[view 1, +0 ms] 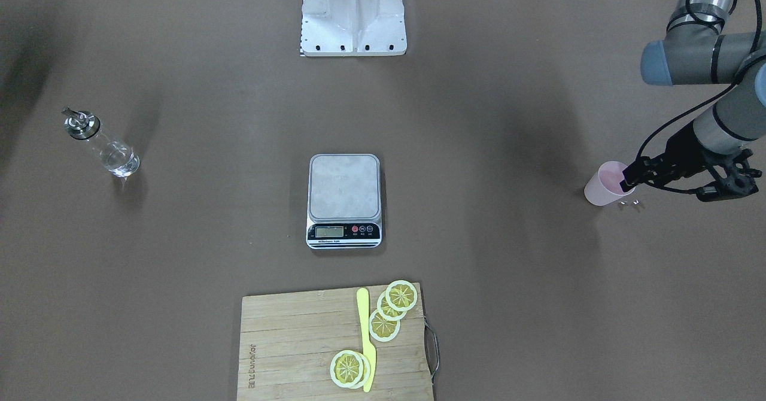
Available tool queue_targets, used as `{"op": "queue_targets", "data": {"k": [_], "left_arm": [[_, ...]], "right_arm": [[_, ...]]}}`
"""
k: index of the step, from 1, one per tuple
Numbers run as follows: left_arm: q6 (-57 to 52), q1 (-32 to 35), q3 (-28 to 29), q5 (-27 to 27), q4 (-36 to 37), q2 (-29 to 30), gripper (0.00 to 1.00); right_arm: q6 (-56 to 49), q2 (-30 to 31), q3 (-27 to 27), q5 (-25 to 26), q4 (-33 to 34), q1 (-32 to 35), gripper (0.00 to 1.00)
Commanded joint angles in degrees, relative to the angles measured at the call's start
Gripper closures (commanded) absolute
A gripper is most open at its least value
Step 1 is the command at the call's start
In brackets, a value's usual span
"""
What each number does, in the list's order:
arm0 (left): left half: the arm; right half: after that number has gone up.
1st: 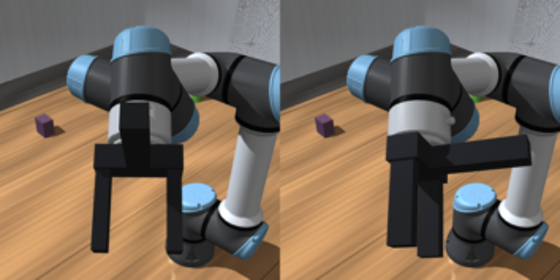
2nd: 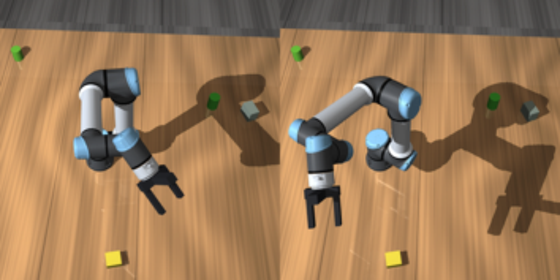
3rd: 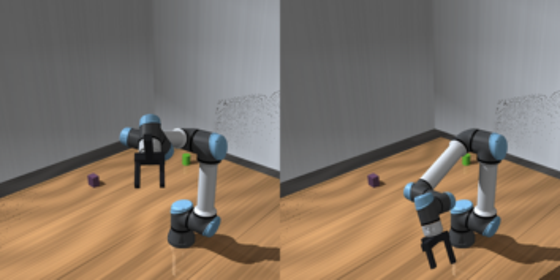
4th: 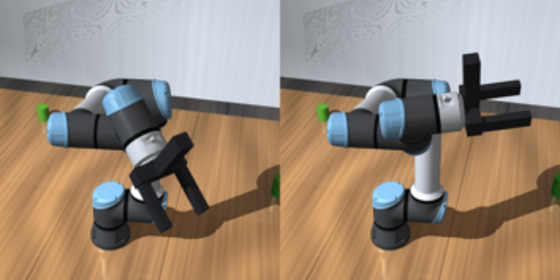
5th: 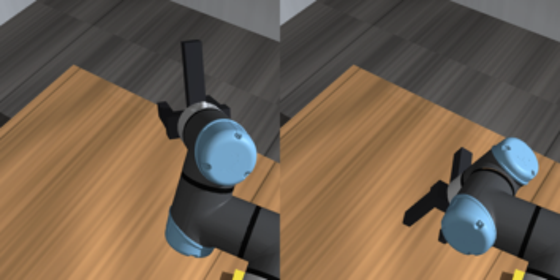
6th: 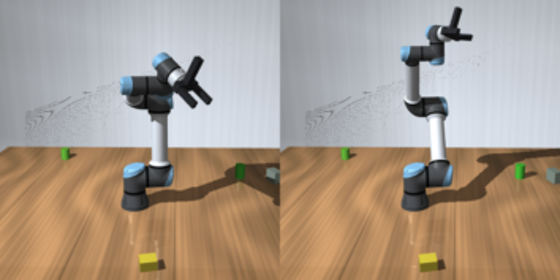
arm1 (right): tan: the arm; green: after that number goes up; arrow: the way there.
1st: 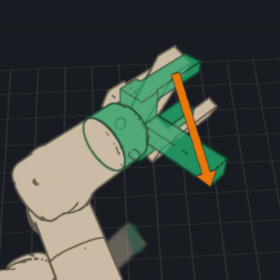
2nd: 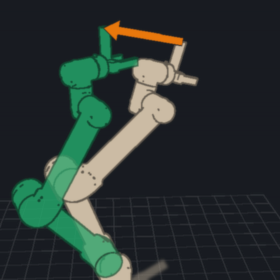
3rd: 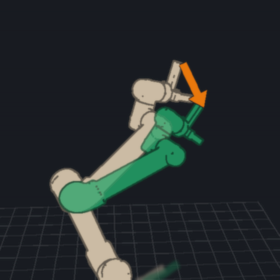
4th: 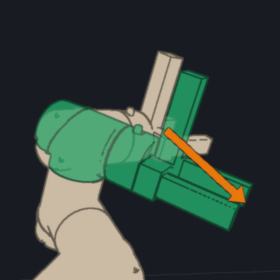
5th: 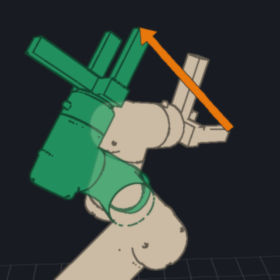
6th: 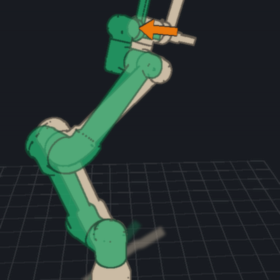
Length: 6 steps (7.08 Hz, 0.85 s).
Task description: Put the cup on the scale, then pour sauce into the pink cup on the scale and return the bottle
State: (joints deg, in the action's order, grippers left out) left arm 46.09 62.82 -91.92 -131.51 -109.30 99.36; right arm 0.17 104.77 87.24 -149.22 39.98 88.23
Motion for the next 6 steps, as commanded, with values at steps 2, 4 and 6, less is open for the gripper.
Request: {"op": "queue_targets", "data": {"k": [2,4,6], "left_arm": [[-0.2,-1.1,1.6,0.2,-1.9,-0.5,0.32],[-0.2,-2.0,2.1,0.2,-4.7,-2.1,0.33],[0.3,-2.1,1.6,-0.2,-8.5,-4.0,0.33]], "right_arm": [[0.1,-3.0,-12.7,0.2,-18.4,-2.2,0.0],[0.4,-5.4,-13.1,-1.2,-20.6,-3.8,0.0],[0.4,-7.8,-13.3,-1.8,-20.6,-5.3,0.0]]}}
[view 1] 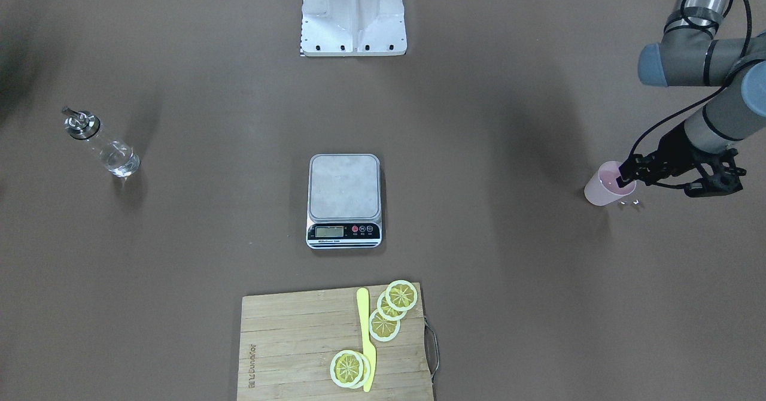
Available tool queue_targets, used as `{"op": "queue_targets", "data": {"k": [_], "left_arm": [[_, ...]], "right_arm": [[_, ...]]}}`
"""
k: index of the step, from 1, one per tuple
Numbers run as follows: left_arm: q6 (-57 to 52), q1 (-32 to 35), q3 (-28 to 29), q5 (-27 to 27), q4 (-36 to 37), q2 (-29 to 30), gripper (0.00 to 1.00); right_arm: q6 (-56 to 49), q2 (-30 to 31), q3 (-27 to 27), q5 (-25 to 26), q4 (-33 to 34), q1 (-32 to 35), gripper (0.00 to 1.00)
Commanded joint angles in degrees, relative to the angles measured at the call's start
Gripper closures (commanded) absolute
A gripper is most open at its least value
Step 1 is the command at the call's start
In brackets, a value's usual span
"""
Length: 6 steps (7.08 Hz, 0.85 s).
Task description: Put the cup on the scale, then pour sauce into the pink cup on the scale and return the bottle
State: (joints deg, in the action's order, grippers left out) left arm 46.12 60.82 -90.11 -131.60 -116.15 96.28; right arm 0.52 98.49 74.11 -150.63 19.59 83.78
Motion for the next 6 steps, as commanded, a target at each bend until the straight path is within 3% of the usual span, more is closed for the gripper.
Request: {"op": "queue_targets", "data": {"k": [1,2,4,5,6], "left_arm": [[0.6,-0.1,-0.3,-0.1,-1.5,-0.9,0.33],[0.9,-0.2,-0.6,-0.1,-1.4,-0.9,0.41],[0.9,-0.5,-0.8,-0.1,-1.2,-0.7,0.83],[0.9,-0.5,-0.8,-0.1,-1.2,-0.8,0.94],[0.9,-0.5,-0.9,-0.1,-1.2,-0.7,0.97]], "right_arm": [[0.7,-2.3,-0.2,-0.1,-0.3,-1.3,0.0],[2.8,-3.2,-0.2,0.2,-0.3,-1.9,0.0],[6.1,-6.3,-0.7,3.8,-0.4,-4.5,0.0],[6.2,-6.4,-1.2,4.2,-0.5,-5.1,0.0],[6.1,-6.4,-1.3,3.9,-1.9,-5.5,0.0]]}}
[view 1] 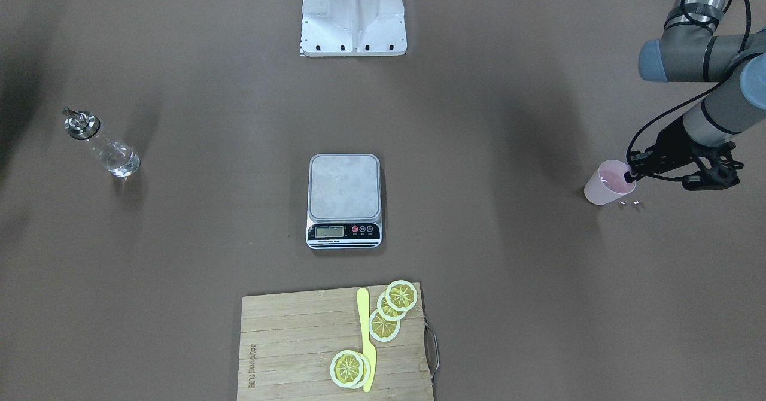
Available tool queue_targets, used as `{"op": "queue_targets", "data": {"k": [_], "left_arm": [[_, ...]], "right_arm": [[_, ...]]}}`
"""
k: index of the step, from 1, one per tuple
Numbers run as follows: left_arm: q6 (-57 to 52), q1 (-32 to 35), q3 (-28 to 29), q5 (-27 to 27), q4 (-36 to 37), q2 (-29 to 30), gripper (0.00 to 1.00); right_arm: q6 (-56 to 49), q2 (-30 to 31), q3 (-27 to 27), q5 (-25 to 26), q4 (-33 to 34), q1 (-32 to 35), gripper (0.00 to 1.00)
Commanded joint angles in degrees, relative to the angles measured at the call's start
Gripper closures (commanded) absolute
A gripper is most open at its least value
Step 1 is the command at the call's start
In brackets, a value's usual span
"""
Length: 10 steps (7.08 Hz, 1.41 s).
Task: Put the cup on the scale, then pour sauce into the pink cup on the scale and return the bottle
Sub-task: 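Lift the pink cup with the left gripper while the right gripper nears the bottle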
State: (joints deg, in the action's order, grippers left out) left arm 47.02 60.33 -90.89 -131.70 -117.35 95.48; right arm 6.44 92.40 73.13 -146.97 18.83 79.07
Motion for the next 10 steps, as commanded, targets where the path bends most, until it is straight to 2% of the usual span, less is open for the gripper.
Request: {"op": "queue_targets", "data": {"k": [1,2,3,5,7,10], "left_arm": [[0.0,0.0,-0.2,0.1,0.1,0.0,1.0],[0.1,0.0,-0.9,0.2,0.5,0.1,1.0],[0.0,0.0,-3.0,0.2,4.5,0.8,1.0],[-0.1,0.0,-8.1,0.4,21.4,8.5,1.0],[2.3,-1.2,-9.2,0.4,30.8,15.8,1.0],[17.2,-7.8,-7.8,0.5,31.8,25.8,1.0]], "right_arm": [[0.3,-0.4,-0.6,0.1,-3.6,-2.1,0.0],[0.5,-0.6,-0.6,0.1,-6.9,-3.3,0.0],[1.4,-0.5,-0.6,0.0,-10.7,-4.3,0.0],[6.2,-0.6,-0.8,0.0,-16.6,-7.2,0.0],[8.1,-0.5,-0.8,0.0,-18.2,-9.4,0.0],[14.6,-0.5,-0.9,0.4,-23.6,-11.9,0.0]]}}
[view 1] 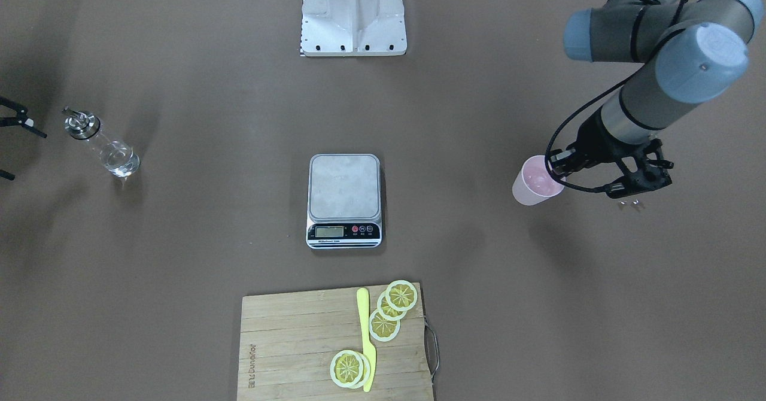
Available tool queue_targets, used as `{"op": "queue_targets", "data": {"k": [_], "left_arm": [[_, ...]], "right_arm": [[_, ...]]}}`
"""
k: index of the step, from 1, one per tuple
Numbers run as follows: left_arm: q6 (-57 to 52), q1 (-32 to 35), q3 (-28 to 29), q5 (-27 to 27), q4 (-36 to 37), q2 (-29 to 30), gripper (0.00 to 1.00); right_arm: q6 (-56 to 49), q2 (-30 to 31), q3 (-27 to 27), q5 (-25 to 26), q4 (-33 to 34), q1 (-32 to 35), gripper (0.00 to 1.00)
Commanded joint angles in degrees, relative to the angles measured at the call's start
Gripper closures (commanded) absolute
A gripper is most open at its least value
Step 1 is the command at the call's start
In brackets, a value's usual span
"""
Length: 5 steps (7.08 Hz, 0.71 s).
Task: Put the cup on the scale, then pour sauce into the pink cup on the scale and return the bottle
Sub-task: 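Lift the pink cup with the left gripper while the right gripper nears the bottle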
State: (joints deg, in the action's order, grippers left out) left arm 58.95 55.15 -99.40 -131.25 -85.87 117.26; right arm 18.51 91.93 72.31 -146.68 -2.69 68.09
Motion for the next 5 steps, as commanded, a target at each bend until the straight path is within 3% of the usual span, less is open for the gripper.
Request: {"op": "queue_targets", "data": {"k": [1,4,5], "left_arm": [[8.9,-3.8,2.9,0.1,0.4,8.1,1.0],[20.8,-9.6,6.8,5.4,0.4,17.4,1.0],[24.4,-10.2,10.9,5.6,0.4,22.1,1.0]], "right_arm": [[4.6,0.1,-0.3,0.2,-4.0,-1.5,0.0],[6.4,0.0,-1.6,2.2,-7.9,-3.5,0.0],[9.1,0.1,-1.6,4.9,-10.6,-5.7,0.0]]}}
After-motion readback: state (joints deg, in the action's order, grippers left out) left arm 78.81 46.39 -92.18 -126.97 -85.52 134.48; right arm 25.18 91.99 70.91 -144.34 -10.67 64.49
